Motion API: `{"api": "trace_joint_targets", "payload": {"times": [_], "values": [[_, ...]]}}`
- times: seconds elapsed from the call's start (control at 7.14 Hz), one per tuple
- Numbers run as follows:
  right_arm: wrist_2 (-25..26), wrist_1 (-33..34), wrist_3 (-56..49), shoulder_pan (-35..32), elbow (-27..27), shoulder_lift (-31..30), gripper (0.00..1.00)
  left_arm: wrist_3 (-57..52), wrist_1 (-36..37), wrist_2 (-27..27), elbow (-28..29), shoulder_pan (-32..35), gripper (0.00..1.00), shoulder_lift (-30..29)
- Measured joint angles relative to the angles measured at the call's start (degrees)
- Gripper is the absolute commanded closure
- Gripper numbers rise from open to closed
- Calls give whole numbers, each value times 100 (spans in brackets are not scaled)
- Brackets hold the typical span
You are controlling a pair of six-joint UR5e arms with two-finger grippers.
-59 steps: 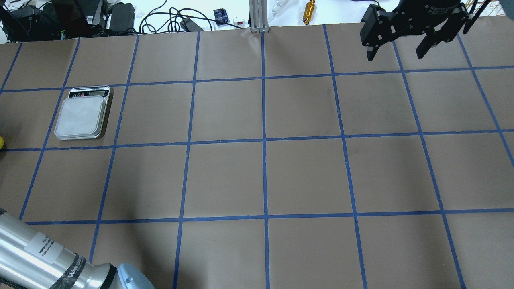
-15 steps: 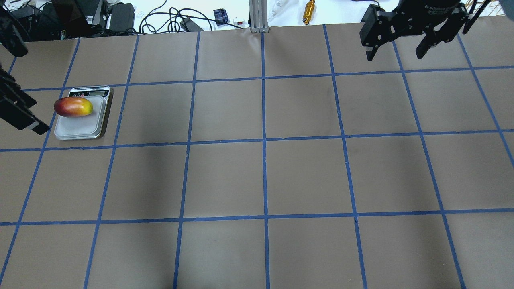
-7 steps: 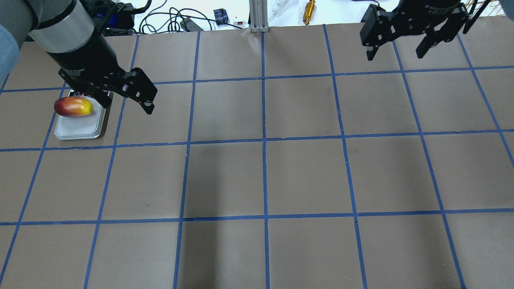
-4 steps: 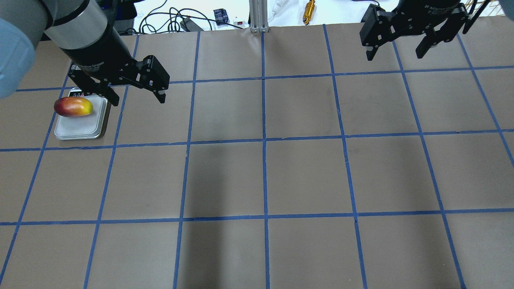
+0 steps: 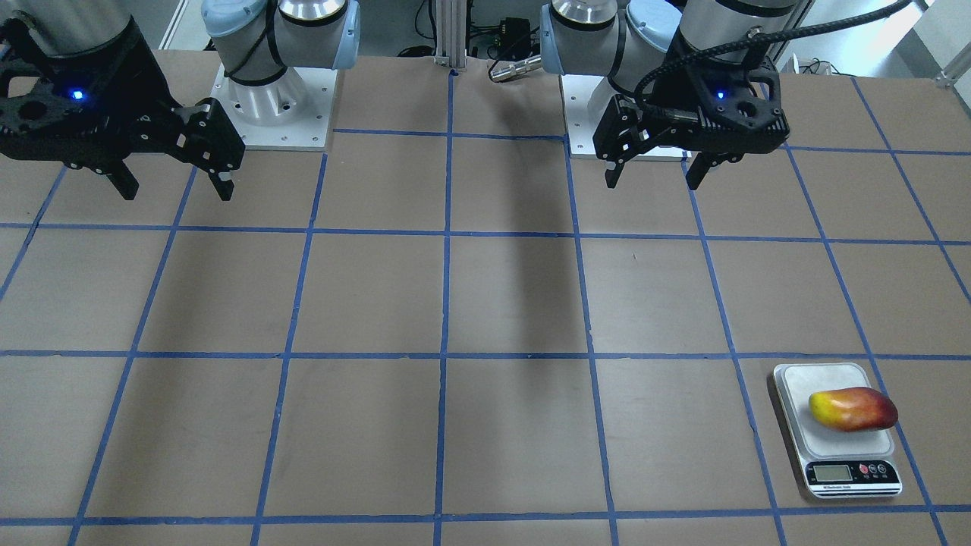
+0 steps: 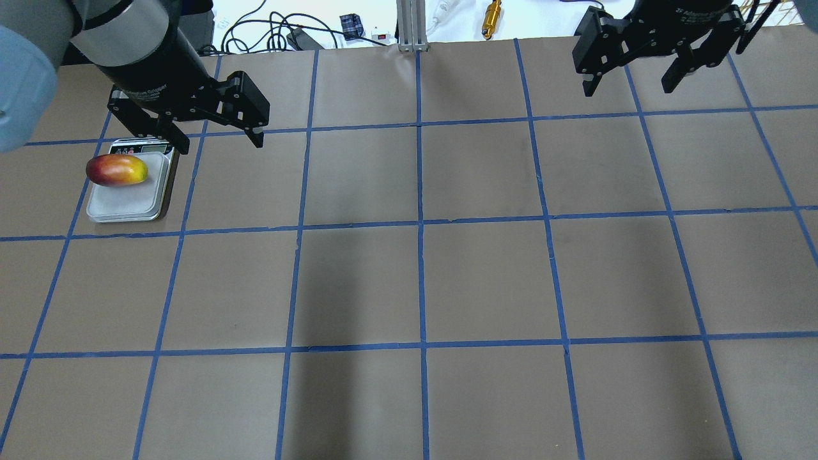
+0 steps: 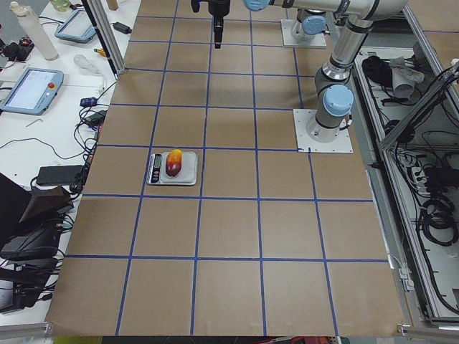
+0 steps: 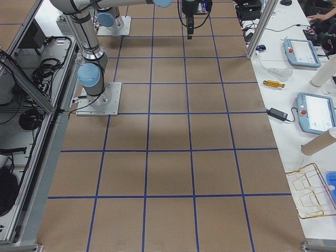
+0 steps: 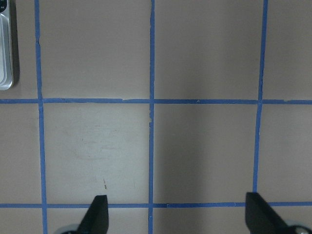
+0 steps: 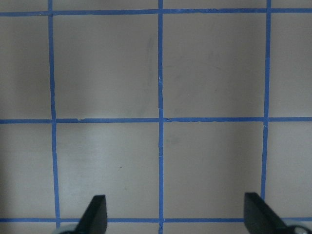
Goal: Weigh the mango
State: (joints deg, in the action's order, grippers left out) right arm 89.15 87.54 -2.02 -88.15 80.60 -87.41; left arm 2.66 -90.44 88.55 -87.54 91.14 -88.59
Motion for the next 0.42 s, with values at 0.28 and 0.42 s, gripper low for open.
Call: {"api": "trace_joint_targets", "payload": {"times": [0.28, 0.42], "values": [[-2, 0, 0, 0, 0, -1, 0, -14, -14, 11, 10, 0, 0, -17], [-1, 0, 0, 0, 0, -2, 0, -27, -32, 12, 14, -1, 0, -16]]}}
